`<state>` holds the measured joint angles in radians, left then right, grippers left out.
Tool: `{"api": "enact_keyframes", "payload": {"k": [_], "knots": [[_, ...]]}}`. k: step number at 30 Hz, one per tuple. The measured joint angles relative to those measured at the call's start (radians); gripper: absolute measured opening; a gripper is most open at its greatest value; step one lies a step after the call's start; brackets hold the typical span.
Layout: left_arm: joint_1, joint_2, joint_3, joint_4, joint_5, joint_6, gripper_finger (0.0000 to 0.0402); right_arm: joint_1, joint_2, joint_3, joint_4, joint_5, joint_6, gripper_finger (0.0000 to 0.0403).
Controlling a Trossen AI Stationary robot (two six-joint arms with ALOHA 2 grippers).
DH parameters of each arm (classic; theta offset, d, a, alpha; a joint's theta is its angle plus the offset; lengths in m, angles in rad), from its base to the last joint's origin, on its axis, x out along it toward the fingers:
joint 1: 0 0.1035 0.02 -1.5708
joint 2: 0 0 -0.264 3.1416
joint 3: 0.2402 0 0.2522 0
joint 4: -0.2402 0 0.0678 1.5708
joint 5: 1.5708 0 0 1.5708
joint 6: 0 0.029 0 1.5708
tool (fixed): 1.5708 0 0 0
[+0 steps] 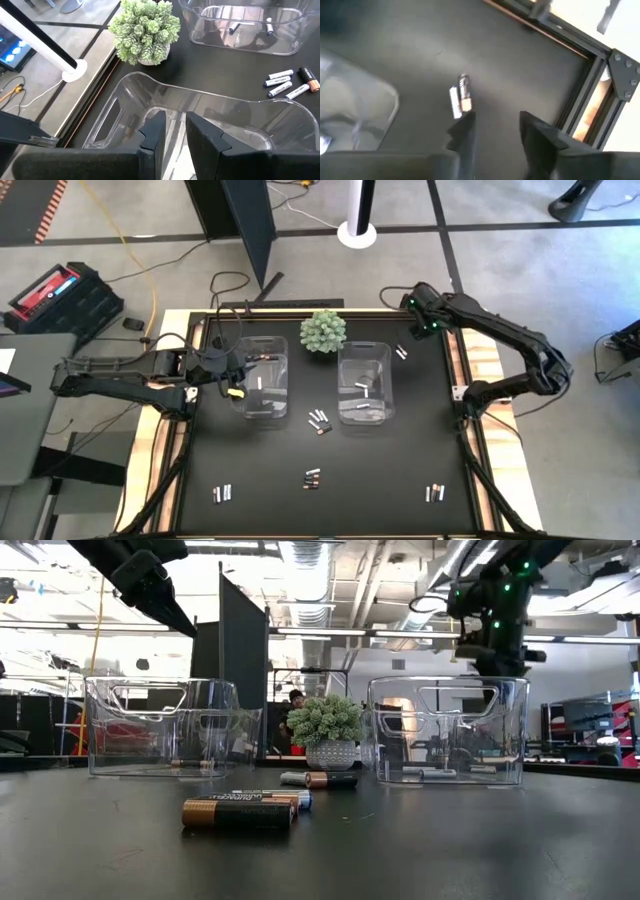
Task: Sort batteries
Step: Put the black-brown battery into the left transparent bin
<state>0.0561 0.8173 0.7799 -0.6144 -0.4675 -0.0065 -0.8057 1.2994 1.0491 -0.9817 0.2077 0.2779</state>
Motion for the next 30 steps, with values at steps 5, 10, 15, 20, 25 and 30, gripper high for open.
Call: {"api": "enact_keyframes", "payload": {"k": [5,10,15,20,25,30], "knots": [[0.0,0.0,0.0,0.0,0.0,-0.031,0.0073,-0.061,-0.001,-0.02,0.094,0.0,0.079,0.0233],[0.0,0.0,0.0,0.0,0.0,-0.043,0.0073,-0.105,0.002,-0.051,0.112,-0.01,0.141,0.0242],[0.0,0.0,0.0,0.0,0.0,-0.043,0.0073,-0.093,0.066,-0.064,0.128,-0.056,0.136,0.0232],[0.0,0.0,0.0,0.0,0.0,-0.043,0.0073,-0.055,0.179,-0.064,0.189,-0.056,0.136,0.0221],[0.0,0.0,0.0,0.0,0.0,-0.043,0.0073,-0.04,0.279,-0.064,0.219,-0.086,0.135,0.0214],[0.0,0.0,0.0,0.0,0.0,-0.048,0.0073,-0.048,0.34,-0.058,0.242,-0.145,0.137,0.0208]]}}
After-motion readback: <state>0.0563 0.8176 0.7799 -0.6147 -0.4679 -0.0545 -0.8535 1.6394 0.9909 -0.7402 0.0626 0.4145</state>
